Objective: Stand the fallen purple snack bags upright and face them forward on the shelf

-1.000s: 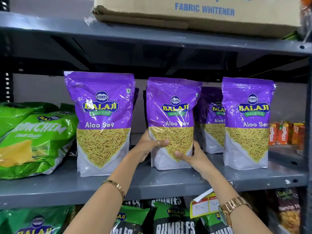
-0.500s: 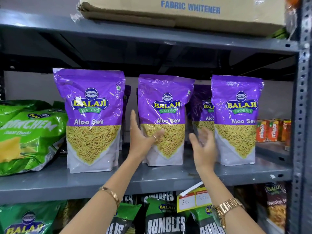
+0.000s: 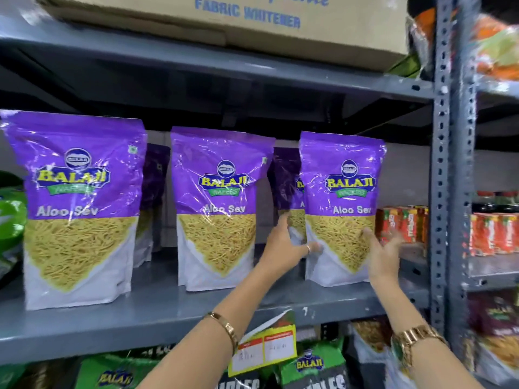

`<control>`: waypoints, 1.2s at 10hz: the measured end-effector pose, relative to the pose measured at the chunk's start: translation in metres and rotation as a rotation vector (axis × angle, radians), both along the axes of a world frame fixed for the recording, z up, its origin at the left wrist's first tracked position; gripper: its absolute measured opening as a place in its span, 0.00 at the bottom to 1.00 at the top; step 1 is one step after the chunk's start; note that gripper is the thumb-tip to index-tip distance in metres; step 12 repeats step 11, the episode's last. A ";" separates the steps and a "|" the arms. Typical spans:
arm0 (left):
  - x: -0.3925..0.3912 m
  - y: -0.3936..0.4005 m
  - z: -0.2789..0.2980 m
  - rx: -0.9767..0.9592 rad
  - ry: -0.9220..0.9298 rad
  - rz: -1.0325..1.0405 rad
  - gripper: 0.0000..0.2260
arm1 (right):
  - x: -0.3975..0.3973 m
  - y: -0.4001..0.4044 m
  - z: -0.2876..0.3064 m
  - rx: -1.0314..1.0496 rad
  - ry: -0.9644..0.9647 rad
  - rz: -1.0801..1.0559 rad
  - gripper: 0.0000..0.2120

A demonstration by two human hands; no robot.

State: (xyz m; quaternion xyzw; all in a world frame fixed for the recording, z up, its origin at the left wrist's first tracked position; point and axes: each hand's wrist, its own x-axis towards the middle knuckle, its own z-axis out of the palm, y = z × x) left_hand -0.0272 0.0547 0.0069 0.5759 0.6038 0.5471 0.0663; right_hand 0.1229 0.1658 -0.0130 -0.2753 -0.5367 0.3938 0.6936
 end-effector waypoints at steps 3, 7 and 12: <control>-0.020 0.048 -0.023 -0.185 -0.064 -0.108 0.54 | -0.005 0.005 -0.004 0.090 -0.245 0.271 0.59; -0.015 0.033 -0.019 -0.187 -0.096 -0.091 0.45 | -0.012 0.006 -0.003 0.132 -0.197 0.373 0.47; 0.008 0.012 -0.018 -0.017 0.039 0.057 0.38 | -0.006 0.006 -0.007 0.110 -0.210 0.132 0.39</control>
